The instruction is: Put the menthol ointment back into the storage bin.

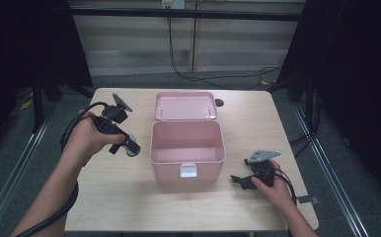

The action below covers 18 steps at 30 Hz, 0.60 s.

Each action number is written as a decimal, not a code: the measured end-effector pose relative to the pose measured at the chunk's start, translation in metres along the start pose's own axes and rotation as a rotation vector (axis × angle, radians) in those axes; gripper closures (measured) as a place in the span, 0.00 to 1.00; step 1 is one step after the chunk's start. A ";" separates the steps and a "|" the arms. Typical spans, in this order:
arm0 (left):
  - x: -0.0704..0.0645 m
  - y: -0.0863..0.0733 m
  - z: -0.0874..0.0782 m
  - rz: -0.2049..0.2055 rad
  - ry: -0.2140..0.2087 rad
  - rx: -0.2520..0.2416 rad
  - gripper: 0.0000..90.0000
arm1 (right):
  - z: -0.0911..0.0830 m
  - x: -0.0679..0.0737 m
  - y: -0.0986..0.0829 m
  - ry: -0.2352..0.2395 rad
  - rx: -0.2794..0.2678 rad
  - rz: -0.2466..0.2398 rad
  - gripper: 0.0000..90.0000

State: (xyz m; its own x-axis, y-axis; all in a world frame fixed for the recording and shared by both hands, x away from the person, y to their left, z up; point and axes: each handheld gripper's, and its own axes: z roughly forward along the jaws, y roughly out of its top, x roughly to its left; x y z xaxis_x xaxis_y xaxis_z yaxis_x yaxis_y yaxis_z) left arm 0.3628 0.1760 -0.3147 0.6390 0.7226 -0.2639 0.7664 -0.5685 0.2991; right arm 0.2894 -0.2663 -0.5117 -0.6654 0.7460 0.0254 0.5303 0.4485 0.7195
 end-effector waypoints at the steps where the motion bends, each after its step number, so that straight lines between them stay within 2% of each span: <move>1: 0.000 0.001 0.000 -0.004 0.003 0.002 0.56 | 0.000 0.000 0.000 -0.001 0.000 0.001 0.14; 5: 0.000 0.006 -0.002 -0.016 -0.007 0.003 0.56 | 0.000 0.000 0.000 0.000 0.000 0.000 0.14; 18: -0.002 0.023 -0.006 -0.017 0.006 -0.008 0.56 | 0.000 0.000 0.000 0.000 0.000 0.001 0.14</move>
State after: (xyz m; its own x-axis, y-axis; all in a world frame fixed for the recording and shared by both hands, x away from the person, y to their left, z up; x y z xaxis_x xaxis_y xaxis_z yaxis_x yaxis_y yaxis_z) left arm 0.3786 0.1637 -0.3018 0.6250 0.7348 -0.2635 0.7769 -0.5525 0.3021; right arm 0.2894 -0.2662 -0.5117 -0.6648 0.7466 0.0256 0.5310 0.4482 0.7192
